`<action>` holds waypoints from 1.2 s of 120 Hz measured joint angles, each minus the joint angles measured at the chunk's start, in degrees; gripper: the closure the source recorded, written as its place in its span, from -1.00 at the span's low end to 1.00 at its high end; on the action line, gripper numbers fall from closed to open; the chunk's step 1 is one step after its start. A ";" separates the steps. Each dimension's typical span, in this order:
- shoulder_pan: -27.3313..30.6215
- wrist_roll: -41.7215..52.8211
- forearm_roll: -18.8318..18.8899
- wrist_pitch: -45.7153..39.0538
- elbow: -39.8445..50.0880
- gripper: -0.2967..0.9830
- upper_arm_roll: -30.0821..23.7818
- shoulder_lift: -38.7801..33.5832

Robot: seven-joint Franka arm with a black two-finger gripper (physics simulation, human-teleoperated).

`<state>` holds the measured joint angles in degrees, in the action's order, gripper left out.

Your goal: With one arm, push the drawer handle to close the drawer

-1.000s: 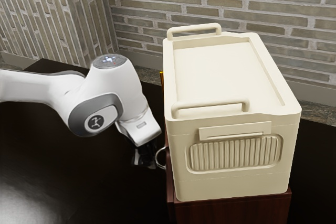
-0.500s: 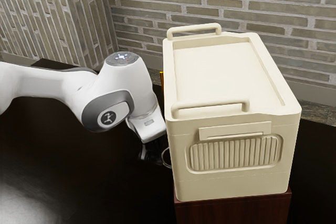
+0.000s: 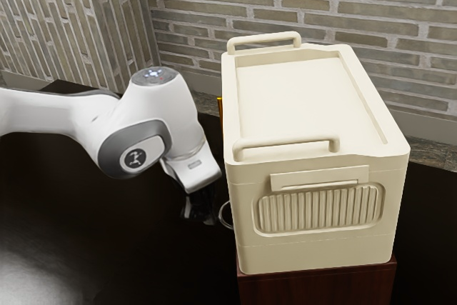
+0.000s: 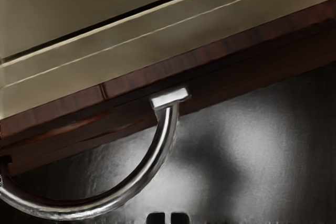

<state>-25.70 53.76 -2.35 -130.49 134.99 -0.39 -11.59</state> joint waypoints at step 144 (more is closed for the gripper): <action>5.39 -7.42 0.07 25.48 -0.93 -0.48 3.55 -19.95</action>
<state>-20.31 46.35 -2.28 -105.01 134.06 3.17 -31.54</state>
